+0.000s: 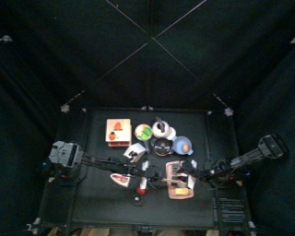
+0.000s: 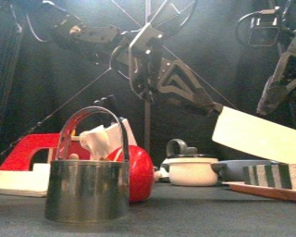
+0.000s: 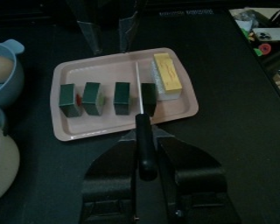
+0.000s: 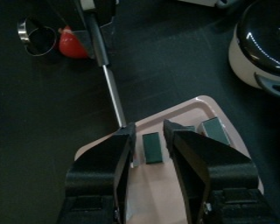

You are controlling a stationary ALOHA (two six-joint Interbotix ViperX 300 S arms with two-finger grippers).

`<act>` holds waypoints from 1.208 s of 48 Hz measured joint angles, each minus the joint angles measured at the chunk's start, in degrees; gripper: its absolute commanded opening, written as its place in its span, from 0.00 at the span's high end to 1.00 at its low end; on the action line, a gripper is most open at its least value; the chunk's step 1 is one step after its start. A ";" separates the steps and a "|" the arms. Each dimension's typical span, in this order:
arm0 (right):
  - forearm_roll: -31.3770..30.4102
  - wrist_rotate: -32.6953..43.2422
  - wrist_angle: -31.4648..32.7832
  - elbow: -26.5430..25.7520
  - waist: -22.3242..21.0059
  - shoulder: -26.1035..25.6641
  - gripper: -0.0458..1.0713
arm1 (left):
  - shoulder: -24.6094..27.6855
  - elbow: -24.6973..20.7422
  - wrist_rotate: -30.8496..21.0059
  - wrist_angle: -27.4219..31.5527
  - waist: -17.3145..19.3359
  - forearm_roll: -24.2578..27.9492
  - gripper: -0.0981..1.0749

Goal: Put cleaver back in holder

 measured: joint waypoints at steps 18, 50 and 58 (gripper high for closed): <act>-5.36 0.35 0.35 -5.36 -7.47 -0.18 0.32 | -9.32 2.99 -0.09 8.00 0.00 -1.23 0.53; -15.21 0.79 -7.82 -10.90 -23.91 6.33 0.54 | -21.53 -2.37 -1.67 36.47 4.31 -4.75 0.53; -16.96 0.79 -12.04 -13.97 -26.98 11.69 0.57 | -21.62 -7.29 -7.82 50.80 5.80 -1.58 0.54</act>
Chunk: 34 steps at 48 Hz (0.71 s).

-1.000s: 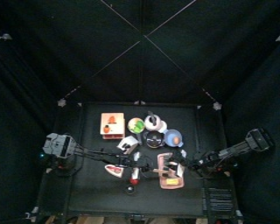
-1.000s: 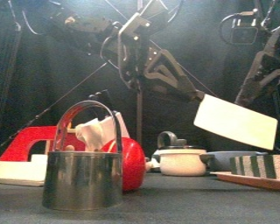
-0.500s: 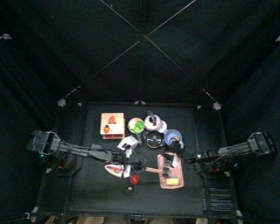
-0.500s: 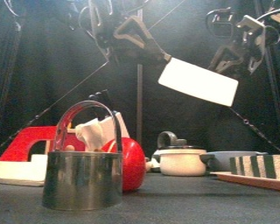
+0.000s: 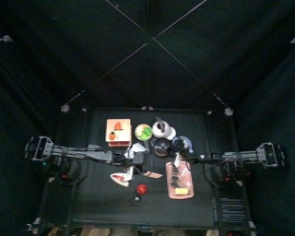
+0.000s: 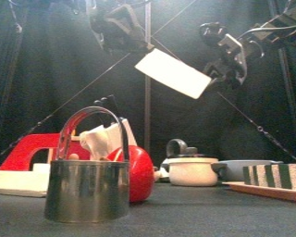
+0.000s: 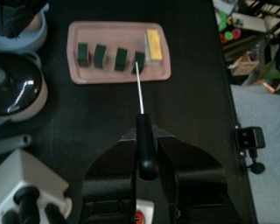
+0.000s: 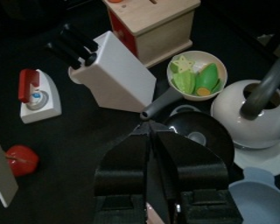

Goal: Put cleaver back in holder

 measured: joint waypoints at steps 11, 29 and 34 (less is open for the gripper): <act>-0.35 0.00 -4.75 -2.99 -3.25 4.75 0.63 | -2.64 -2.72 -13.97 12.48 -0.70 15.82 0.54; 2.99 0.00 -10.90 -7.21 -8.00 11.43 0.73 | -14.85 3.60 -43.07 21.97 -5.54 36.74 0.54; 2.99 -0.44 -12.13 -9.05 -8.26 14.50 0.73 | -18.02 5.71 -45.09 22.59 -6.59 36.56 0.54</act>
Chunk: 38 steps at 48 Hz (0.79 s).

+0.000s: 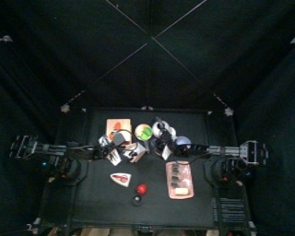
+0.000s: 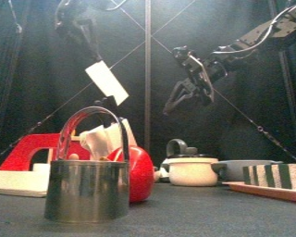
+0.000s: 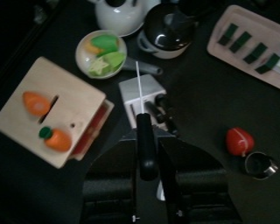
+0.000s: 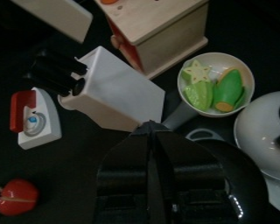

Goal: Put cleaver back in holder

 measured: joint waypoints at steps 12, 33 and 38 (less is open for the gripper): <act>0.00 0.00 -0.88 -3.69 -0.09 5.19 0.73 | -5.45 6.24 -4.48 1.05 -1.58 -3.43 0.54; 0.09 0.00 -0.97 -7.21 -0.09 9.76 0.73 | -6.06 11.16 -5.19 -4.31 -1.49 -5.71 0.54; 0.09 0.00 -1.05 -7.29 -0.09 9.84 0.73 | -6.06 11.16 -5.10 -4.92 -1.05 -5.71 0.54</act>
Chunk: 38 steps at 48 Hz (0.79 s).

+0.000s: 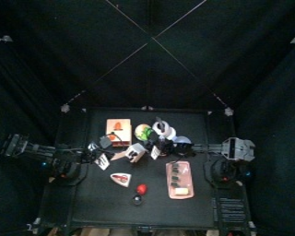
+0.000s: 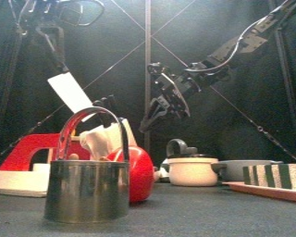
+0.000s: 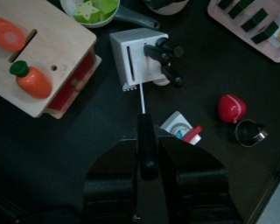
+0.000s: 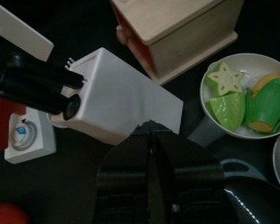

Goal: Put cleaver back in holder

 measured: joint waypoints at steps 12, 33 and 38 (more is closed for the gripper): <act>0.00 -0.09 0.00 0.00 0.00 0.00 0.73 | 0.18 1.76 0.00 -3.60 2.20 0.18 0.54; -0.09 -0.26 0.00 0.00 -0.09 0.00 0.73 | -0.09 2.55 0.26 -6.15 4.39 1.49 0.54; -0.18 -0.09 0.00 0.00 0.00 0.26 0.73 | -0.09 2.72 0.26 -6.15 5.10 1.67 0.54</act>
